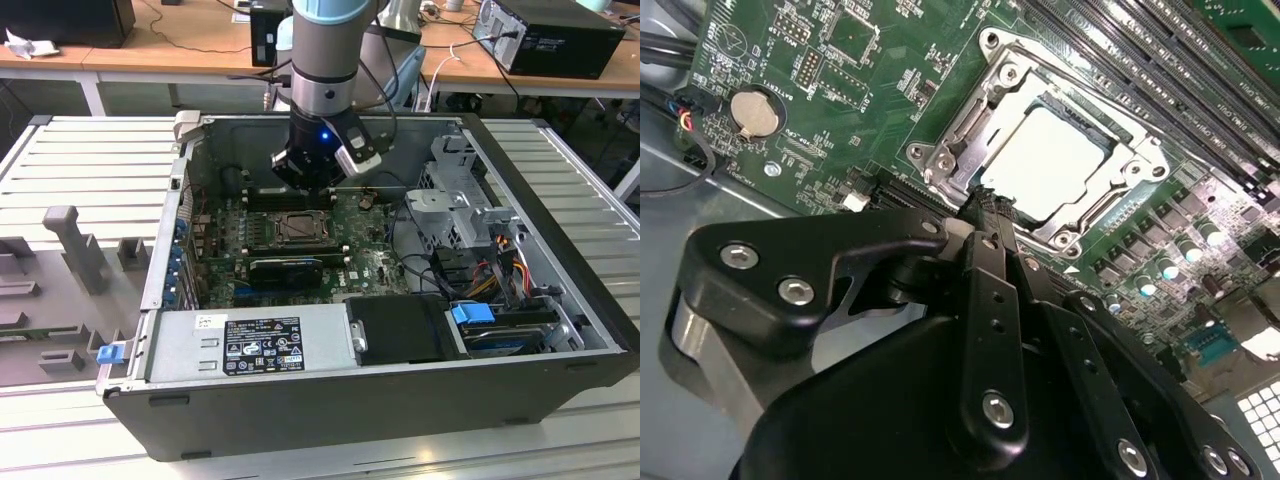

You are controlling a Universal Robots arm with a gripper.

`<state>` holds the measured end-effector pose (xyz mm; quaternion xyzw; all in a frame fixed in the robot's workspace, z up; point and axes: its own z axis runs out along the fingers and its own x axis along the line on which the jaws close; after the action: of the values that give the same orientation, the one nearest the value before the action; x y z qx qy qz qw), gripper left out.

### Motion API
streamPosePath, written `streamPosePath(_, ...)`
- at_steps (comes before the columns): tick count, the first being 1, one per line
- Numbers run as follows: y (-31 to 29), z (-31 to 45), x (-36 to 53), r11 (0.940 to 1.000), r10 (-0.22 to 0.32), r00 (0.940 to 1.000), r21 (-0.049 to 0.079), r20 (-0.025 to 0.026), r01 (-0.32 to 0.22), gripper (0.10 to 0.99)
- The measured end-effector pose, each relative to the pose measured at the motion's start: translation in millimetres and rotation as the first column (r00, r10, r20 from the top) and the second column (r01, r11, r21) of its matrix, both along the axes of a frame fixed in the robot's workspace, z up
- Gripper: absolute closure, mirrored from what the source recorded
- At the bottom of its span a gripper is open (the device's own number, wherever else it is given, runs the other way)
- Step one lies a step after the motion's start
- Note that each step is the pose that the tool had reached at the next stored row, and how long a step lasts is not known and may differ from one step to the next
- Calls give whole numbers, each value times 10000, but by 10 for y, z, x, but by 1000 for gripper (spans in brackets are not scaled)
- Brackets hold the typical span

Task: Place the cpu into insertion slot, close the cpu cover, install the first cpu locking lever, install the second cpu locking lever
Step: 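Install the second cpu locking lever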

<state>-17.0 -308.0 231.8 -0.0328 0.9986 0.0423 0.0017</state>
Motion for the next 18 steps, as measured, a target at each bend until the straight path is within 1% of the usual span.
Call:
streamPosePath(3,-1,18,1,10000,2,10000,-1,0,-2,980)
streamPosePath(8,-1,110,1,10000,4,10000,-20,0,-4,980)
streamPosePath(10,-11,121,1,10000,2,10000,-20,1,-2,980)
streamPosePath(11,-24,121,1,10000,2,10000,-21,1,-2,980)
streamPosePath(14,-126,120,0,10000,2,10000,-21,0,-2,980)
streamPosePath(18,-213,120,0,10000,2,10000,-33,-1,-2,980)
